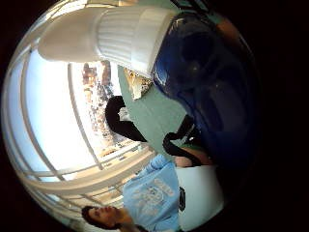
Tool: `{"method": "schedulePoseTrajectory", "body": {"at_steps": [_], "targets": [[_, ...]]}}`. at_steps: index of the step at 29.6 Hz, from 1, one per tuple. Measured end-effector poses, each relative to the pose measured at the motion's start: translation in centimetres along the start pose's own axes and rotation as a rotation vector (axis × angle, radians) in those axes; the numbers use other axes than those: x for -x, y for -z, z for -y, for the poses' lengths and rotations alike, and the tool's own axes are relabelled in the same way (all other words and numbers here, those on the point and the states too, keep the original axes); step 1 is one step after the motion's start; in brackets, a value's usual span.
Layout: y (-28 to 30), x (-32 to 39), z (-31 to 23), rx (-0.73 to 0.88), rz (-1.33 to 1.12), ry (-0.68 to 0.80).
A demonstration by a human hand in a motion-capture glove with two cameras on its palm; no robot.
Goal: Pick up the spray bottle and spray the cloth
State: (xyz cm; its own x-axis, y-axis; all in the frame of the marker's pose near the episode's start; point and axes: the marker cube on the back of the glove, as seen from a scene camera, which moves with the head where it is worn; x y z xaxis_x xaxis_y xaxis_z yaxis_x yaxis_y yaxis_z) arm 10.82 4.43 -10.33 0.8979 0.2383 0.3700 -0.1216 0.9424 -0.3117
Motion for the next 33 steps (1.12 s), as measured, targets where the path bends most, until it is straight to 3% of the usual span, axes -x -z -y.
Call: {"method": "schedulePoseTrajectory", "body": {"at_steps": [23,33], "targets": [[-0.4,0.6,-0.2,0.014,-0.021,0.013],[-0.7,4.1,-1.7,-0.075,0.091,0.154]]}}
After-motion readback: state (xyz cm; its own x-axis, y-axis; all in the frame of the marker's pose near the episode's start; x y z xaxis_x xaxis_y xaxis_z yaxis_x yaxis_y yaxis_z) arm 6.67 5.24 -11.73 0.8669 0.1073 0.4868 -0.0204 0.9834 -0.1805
